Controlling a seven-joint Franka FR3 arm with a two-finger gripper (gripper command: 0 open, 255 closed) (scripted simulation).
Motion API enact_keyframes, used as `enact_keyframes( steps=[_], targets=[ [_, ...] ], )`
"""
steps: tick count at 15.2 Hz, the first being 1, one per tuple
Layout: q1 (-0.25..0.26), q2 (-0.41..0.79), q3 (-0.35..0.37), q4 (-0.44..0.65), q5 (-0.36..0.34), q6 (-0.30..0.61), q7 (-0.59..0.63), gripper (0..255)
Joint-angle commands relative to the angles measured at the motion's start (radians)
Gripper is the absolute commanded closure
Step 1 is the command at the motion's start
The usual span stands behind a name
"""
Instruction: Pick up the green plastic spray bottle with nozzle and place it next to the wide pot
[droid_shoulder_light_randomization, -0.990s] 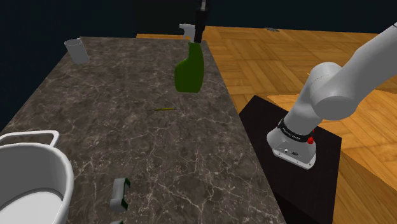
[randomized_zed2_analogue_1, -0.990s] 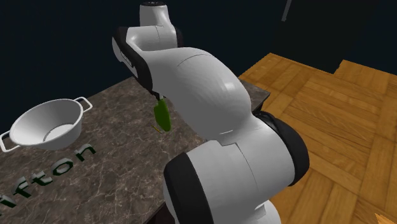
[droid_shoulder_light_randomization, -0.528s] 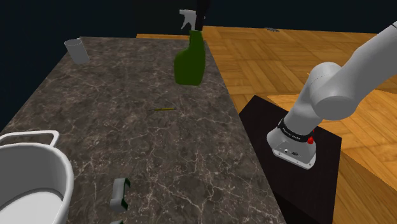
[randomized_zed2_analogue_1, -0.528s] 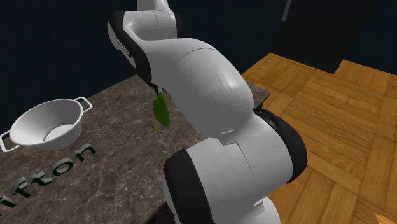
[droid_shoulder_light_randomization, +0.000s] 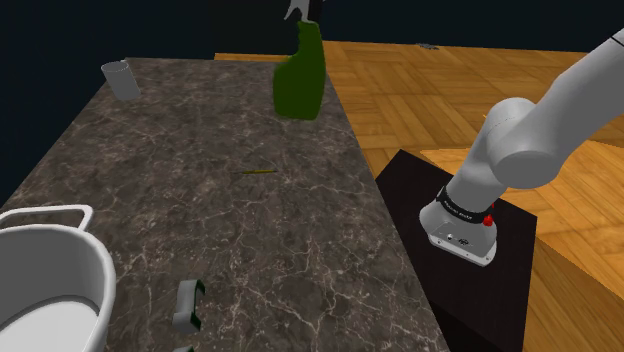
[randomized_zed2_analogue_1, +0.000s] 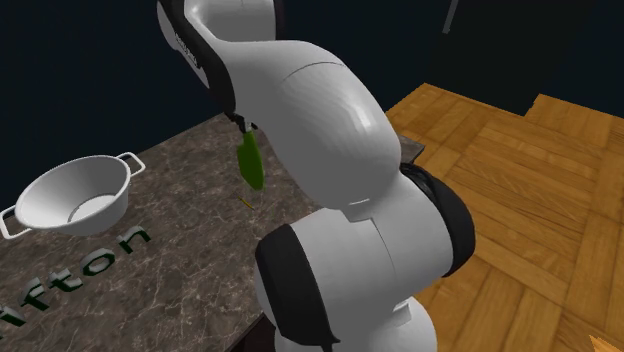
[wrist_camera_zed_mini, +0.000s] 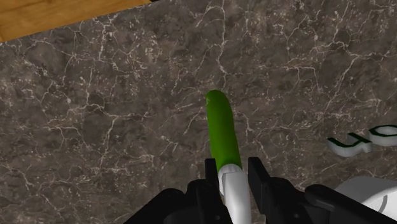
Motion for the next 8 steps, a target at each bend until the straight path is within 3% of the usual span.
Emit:
enact_keyframes(
  steps=[1, 8],
  targets=[
    [-0.001, 0.007, -0.001, 0.033, -0.001, -0.027, 0.001, 255],
    [-0.002, 0.049, -0.001, 0.174, -0.006, -0.125, 0.012, 255]
  ],
)
